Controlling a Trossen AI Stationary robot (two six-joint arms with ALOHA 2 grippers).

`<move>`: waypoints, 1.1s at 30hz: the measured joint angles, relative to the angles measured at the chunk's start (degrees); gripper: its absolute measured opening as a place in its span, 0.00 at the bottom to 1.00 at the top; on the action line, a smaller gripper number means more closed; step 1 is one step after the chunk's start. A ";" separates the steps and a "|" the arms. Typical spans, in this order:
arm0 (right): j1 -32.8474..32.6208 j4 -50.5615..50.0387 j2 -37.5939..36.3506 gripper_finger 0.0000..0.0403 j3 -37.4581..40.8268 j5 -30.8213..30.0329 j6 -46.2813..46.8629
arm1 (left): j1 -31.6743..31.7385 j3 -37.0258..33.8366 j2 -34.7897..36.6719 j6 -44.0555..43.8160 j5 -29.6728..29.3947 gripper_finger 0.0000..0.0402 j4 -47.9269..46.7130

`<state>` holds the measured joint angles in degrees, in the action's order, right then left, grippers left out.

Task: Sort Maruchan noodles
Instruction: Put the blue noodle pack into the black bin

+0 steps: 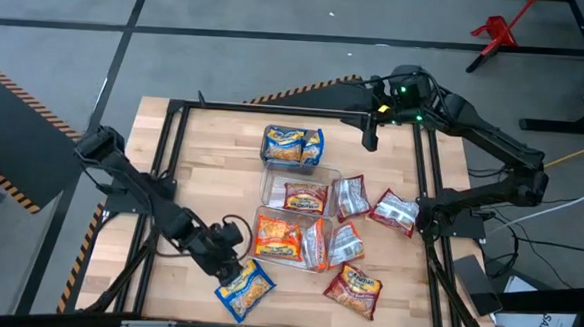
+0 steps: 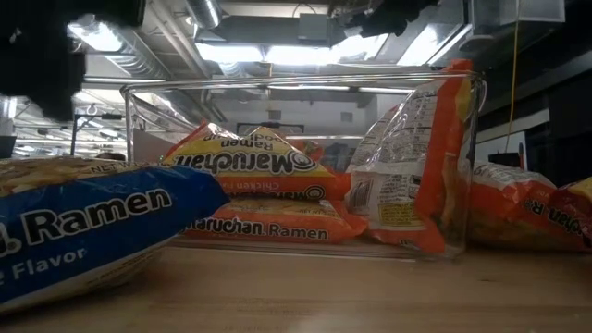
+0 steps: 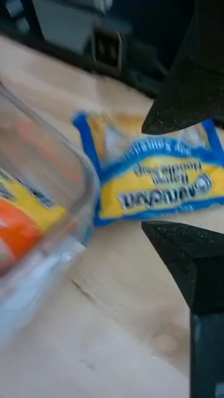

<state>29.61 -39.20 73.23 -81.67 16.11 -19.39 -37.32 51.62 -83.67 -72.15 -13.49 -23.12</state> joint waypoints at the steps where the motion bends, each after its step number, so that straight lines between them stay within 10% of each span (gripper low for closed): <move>1: 0.00 -0.02 0.00 0.34 0.00 0.01 0.02 | -0.19 -0.02 -1.15 -0.41 0.66 0.58 -0.01; 24: 0.00 -4.40 0.02 0.34 0.00 0.03 -0.49 | -0.66 0.13 -17.21 -0.72 0.85 0.57 8.98; 33: 0.00 -4.35 0.02 0.34 0.00 0.01 -0.55 | -0.57 0.07 -17.43 -2.96 2.27 0.26 9.37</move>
<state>29.61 -43.55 73.25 -81.67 16.12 -19.94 -37.90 51.68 -101.10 -75.11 -11.21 -13.75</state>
